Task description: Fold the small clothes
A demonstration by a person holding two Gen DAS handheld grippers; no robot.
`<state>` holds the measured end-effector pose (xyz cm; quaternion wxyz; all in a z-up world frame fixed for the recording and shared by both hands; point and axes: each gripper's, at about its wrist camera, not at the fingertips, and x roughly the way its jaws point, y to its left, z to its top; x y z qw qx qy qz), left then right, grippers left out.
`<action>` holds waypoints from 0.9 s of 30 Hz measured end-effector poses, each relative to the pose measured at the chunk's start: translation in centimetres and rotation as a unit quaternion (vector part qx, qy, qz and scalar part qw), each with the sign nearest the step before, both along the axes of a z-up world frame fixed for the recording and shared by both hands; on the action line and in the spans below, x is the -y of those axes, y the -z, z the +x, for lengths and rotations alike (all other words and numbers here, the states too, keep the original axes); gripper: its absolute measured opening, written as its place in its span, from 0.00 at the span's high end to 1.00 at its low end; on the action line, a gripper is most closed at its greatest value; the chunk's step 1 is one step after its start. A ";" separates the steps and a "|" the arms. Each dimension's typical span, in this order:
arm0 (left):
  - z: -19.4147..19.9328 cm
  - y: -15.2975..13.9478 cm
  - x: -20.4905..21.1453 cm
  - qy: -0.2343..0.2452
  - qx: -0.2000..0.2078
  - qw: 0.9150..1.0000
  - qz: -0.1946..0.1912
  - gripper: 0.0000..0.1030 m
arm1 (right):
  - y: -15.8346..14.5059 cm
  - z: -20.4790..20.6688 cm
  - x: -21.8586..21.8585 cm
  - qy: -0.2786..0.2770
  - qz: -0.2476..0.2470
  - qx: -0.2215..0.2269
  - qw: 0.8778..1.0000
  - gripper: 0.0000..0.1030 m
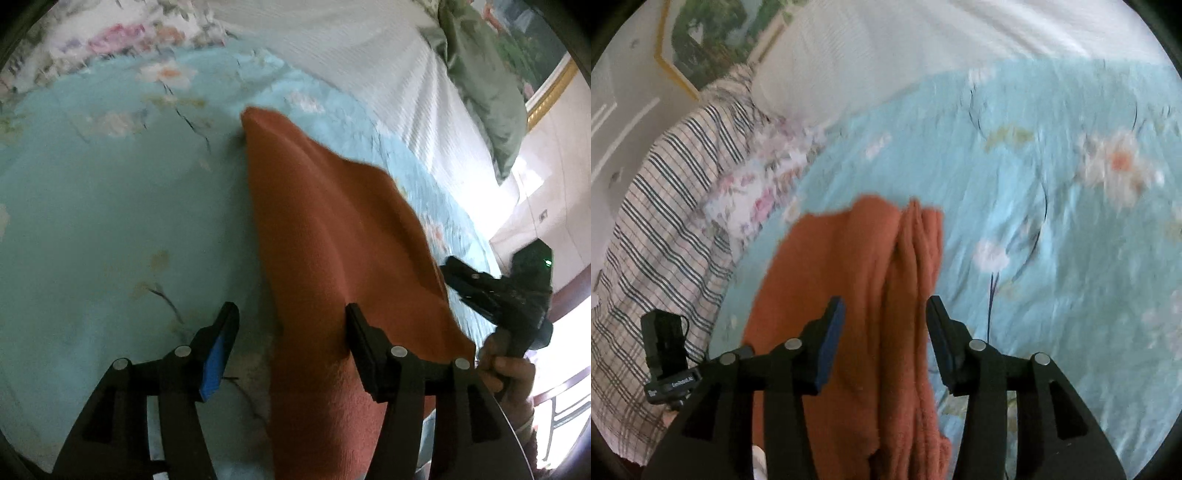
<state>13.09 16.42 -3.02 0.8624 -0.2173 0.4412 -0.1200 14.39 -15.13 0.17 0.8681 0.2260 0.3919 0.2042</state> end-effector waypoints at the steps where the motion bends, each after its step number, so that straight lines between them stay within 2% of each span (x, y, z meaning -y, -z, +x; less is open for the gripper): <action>1: -0.1 -0.4 -0.2 -0.005 0.006 1.000 0.003 0.43 | -0.5 0.1 -0.1 -0.008 0.011 0.007 1.000 0.54; 4: -0.4 -1.9 -0.5 -0.018 0.034 0.999 0.011 0.47 | -0.3 1.5 -1.0 -0.032 0.036 -0.008 0.999 0.55; 5: -0.4 -2.3 -0.4 -0.016 0.043 0.999 0.007 0.53 | 0.0 2.0 -1.4 -0.034 0.032 -0.014 0.999 0.57; 8: -0.5 -3.0 0.2 -0.004 0.054 0.998 0.007 0.55 | 1.7 4.1 -2.2 -0.036 0.031 -0.043 0.998 0.58; 10: -0.5 -3.2 0.8 0.004 0.059 0.998 0.011 0.56 | 2.6 5.4 -2.7 -0.039 0.039 -0.057 0.997 0.66; 11: -0.5 -3.2 1.1 0.010 0.062 0.998 0.012 0.57 | 2.9 5.7 -2.9 -0.040 0.035 -0.060 0.997 0.79; 12: -0.5 -3.2 1.4 0.018 0.064 0.998 0.010 0.57 | 3.0 6.1 -3.2 -0.043 0.032 -0.064 0.997 0.87; 14: -0.5 -3.4 1.9 0.031 0.069 0.997 0.006 0.57 | 1.9 5.9 -3.1 -0.041 0.044 -0.045 0.997 0.88; 16: -0.5 -3.8 2.5 0.046 0.078 0.996 0.010 0.57 | -0.2 4.7 -2.2 -0.032 0.074 0.002 0.997 0.88; 19: -0.3 -4.2 3.4 0.066 0.088 0.994 0.019 0.57 | -1.3 3.3 -0.6 -0.001 0.073 0.033 0.997 0.89; 20: -0.2 -4.1 3.7 0.070 0.086 0.994 0.020 0.57 | -0.9 3.2 -0.3 0.006 0.065 0.028 0.997 0.89; 23: 0.6 -3.1 4.9 0.085 0.072 0.993 0.038 0.61 | 2.8 4.0 0.4 0.026 0.044 -0.025 0.998 0.89; 27: 1.7 -0.6 5.9 0.086 0.037 0.993 0.069 0.65 | 5.4 4.3 0.6 0.043 0.033 -0.042 0.998 0.89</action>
